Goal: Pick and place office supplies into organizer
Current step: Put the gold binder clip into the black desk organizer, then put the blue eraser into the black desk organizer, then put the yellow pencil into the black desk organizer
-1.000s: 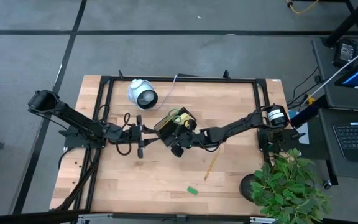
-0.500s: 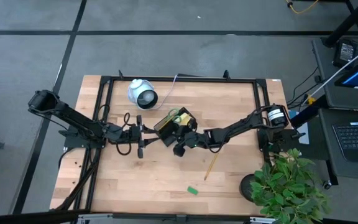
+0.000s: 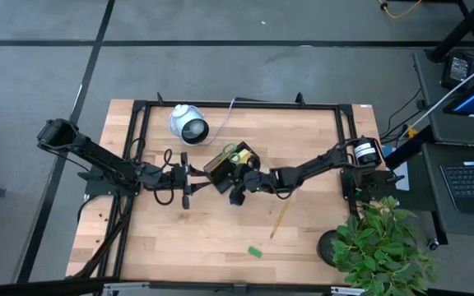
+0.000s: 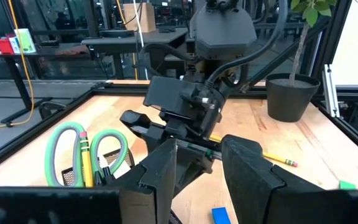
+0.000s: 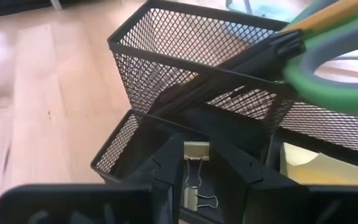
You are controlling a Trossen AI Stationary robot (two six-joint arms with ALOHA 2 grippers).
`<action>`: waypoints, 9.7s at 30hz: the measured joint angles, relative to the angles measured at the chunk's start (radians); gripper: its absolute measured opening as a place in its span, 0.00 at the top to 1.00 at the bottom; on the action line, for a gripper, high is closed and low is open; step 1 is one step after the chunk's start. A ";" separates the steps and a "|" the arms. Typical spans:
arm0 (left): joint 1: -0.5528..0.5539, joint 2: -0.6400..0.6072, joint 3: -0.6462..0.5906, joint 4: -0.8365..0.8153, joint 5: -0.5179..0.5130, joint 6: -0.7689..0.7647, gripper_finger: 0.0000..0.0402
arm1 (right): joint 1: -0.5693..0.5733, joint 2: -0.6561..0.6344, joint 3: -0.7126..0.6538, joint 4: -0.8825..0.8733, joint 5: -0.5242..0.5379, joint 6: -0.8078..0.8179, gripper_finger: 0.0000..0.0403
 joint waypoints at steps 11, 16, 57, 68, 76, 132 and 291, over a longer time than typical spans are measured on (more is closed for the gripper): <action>0.000 0.000 0.000 0.000 0.000 -0.007 0.69 | -0.020 0.000 0.000 0.000 -0.071 -0.003 0.80; 0.000 0.000 0.000 0.000 0.000 -0.007 0.69 | -0.020 0.000 0.000 -0.001 -0.071 -0.003 0.72; -0.061 0.000 0.023 -0.008 -0.023 0.019 0.69 | -0.007 -0.016 0.232 -0.586 -0.590 -0.369 0.67; -0.061 0.000 0.023 -0.058 -0.057 -0.006 0.69 | -0.009 0.057 0.232 -0.576 -0.557 -0.393 0.67; -0.060 0.000 0.023 -0.060 -0.057 -0.006 0.69 | -0.011 0.103 0.232 -0.533 -0.550 -0.395 0.67; -0.078 0.000 0.023 -0.059 -0.023 0.032 0.69 | -0.012 -0.146 0.229 -0.579 -0.505 -0.420 0.95; -0.164 0.265 0.301 -0.209 0.021 -0.111 0.69 | 0.234 -0.392 -0.193 -0.889 -0.426 -0.611 0.68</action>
